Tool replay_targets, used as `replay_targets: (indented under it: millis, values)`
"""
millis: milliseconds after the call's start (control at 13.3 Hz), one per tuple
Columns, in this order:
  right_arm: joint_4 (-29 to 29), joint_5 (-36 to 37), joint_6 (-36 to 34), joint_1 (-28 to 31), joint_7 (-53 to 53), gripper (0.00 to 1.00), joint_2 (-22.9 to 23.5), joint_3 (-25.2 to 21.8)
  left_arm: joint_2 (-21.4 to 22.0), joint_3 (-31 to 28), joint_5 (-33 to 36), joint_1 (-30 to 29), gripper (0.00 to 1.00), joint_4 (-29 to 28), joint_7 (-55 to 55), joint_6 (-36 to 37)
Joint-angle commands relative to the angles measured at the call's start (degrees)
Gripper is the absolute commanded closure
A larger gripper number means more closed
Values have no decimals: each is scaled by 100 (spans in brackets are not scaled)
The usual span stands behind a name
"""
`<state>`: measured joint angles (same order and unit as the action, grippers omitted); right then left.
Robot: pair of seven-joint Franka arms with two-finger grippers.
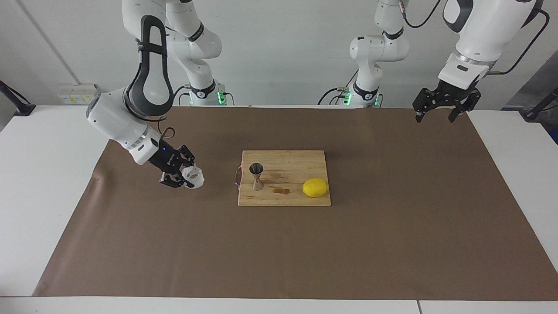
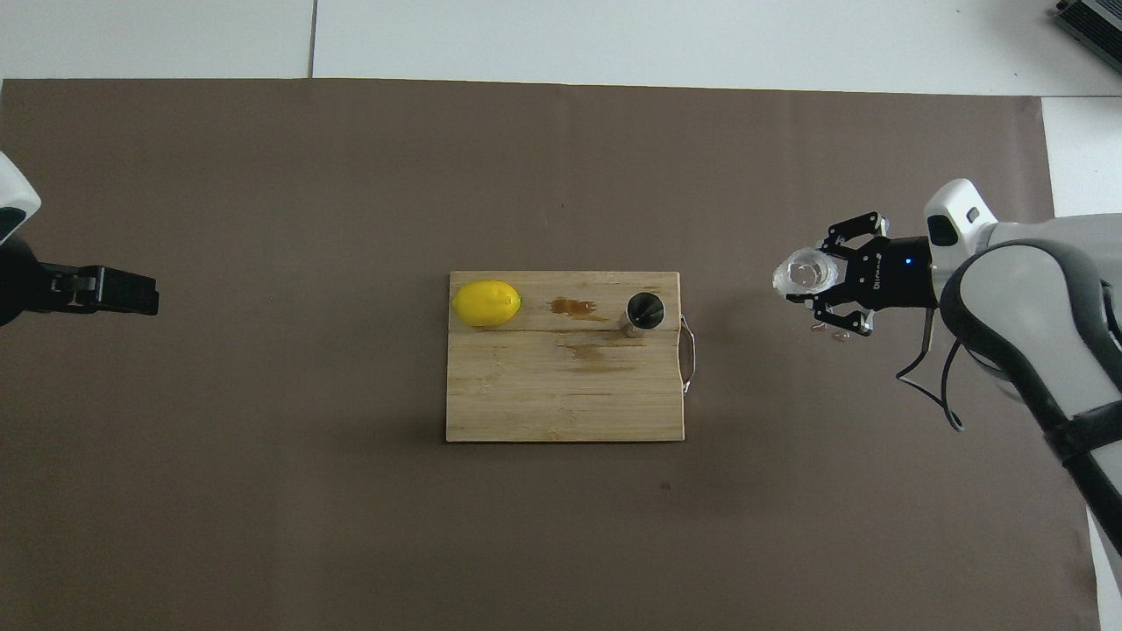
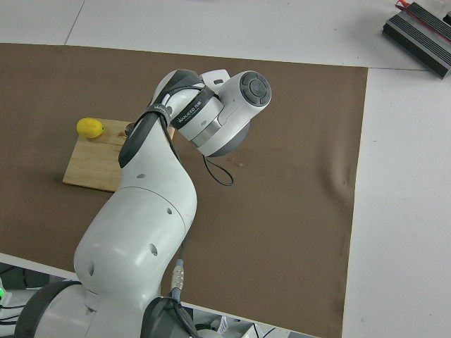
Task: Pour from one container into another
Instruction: 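Lift the white cup with the right gripper over the metal cup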
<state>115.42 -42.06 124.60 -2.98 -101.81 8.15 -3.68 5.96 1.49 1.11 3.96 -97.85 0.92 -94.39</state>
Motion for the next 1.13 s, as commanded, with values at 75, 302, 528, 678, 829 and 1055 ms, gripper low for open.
replay_targets:
  millis: [75,302,528,678,829,1055]
  values:
    - [-476,811,-76,-492,1213,100,2,8,142,-52,39,52,0,-129,14,69]
    - [-740,1321,-67,-870,1856,100,46,8,142,-61,39,-1,0,-129,14,61]
    - [-916,1848,-6,-1178,2330,100,107,8,142,-70,39,-18,0,-129,14,61]
    - [-951,2235,21,-1415,2551,100,116,8,142,-70,39,-18,0,-129,14,61]
    - [-978,2613,38,-1582,2691,100,117,8,142,-70,39,-9,0,-129,14,61]
    - [-987,3228,91,-1864,2999,100,117,8,142,-70,39,-9,0,-129,14,61]
